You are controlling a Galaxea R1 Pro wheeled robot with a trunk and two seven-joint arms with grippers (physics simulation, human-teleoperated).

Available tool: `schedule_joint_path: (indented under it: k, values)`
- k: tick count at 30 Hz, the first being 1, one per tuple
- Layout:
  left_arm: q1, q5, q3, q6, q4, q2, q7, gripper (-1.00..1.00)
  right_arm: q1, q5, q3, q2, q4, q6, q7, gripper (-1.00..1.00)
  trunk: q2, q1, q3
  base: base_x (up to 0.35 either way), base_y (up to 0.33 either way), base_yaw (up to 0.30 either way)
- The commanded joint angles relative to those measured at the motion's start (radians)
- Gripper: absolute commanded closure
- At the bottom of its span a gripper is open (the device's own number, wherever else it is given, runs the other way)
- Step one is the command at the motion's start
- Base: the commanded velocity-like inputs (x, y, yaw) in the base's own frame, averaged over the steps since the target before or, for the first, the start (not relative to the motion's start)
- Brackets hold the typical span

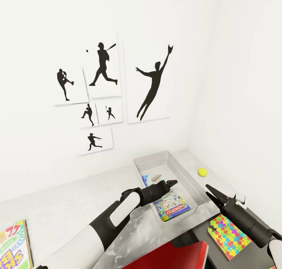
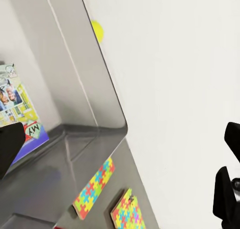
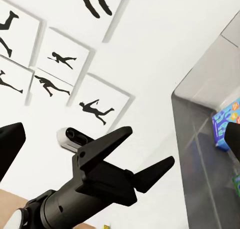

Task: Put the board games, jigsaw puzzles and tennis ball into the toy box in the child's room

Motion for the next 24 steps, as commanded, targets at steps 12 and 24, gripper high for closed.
schedule_joint_path:
  k: [12,24]
  values:
    - [-0.001,0.009,-0.003,0.047,-0.112,0.000,0.002,-1.00,-0.001,-0.001,-0.002,-0.001,0.000,0.005,0.002,-1.00,-0.002,0.001,-0.002,0.000,0.000,0.000]
    - [0.001,0.006,0.037,0.253,-0.265,0.000,-0.003,-1.00,0.000,-0.001,-0.008,-0.001,0.000,0.006,0.002,-1.00,-0.002,0.001,-0.002,0.000,0.000,0.000]
